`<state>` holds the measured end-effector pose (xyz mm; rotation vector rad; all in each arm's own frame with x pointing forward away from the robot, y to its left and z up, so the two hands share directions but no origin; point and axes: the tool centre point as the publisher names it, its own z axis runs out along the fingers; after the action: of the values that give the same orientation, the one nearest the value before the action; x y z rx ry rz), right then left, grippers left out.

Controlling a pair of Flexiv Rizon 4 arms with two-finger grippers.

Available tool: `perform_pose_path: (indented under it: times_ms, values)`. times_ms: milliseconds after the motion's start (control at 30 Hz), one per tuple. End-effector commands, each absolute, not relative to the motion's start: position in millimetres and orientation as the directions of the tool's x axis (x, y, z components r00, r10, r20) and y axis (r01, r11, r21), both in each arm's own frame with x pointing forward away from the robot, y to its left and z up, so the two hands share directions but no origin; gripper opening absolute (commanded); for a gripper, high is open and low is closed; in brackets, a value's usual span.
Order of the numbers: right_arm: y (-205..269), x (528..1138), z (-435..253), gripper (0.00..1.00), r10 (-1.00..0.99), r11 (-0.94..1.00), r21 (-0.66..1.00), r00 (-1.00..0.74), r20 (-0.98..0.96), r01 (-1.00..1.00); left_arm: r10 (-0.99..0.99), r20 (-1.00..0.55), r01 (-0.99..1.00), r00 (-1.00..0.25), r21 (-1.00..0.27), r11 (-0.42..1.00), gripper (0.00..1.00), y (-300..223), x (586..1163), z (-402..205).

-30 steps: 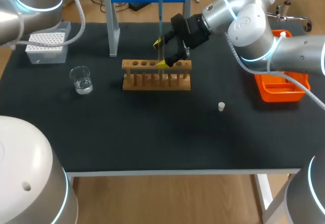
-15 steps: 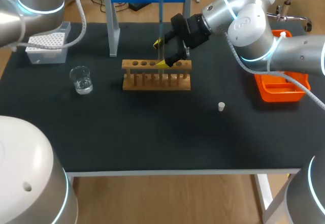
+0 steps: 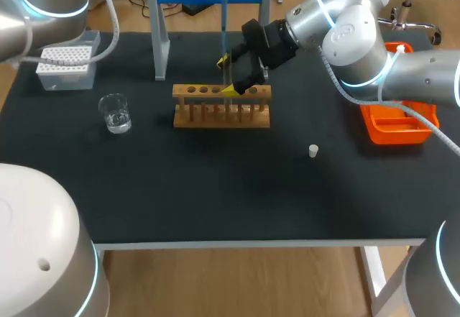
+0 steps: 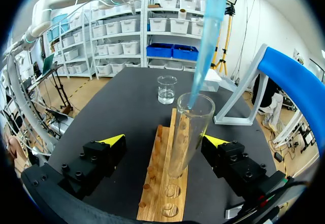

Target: Invert the test tube, pick up the pipette, mount the tip to pipette, aspirate from beaker and dispense into the tube, eject the tip, return the pipette, and cap with the stopper.

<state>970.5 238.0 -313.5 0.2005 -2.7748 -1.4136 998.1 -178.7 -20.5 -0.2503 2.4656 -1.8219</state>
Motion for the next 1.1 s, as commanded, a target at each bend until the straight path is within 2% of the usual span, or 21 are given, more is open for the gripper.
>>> perform_pose_path:
  times_ms: [33, 400, 1100]
  values:
    - [237.1, 970.7, -312.4, 1.00, -0.126, 0.584, 0.805, -0.991, -0.037, -0.104, -0.181, 0.038, -0.086, -0.983, -0.960, 0.266, 0.00, -178.4, 996.4, -23.1]
    - [237.1, 970.7, -312.4, 1.00, -0.126, 0.584, 0.805, -0.991, -0.037, -0.104, -0.174, 0.037, -0.076, -0.984, -0.972, 0.222, 0.00, -180.5, 998.4, -23.4]
    - [237.1, 970.7, -312.4, 1.00, -0.126, 0.584, 0.805, -0.991, -0.037, -0.104, -0.167, 0.054, -0.093, -0.984, -0.968, 0.234, 0.00, -182.5, 987.3, -23.8]
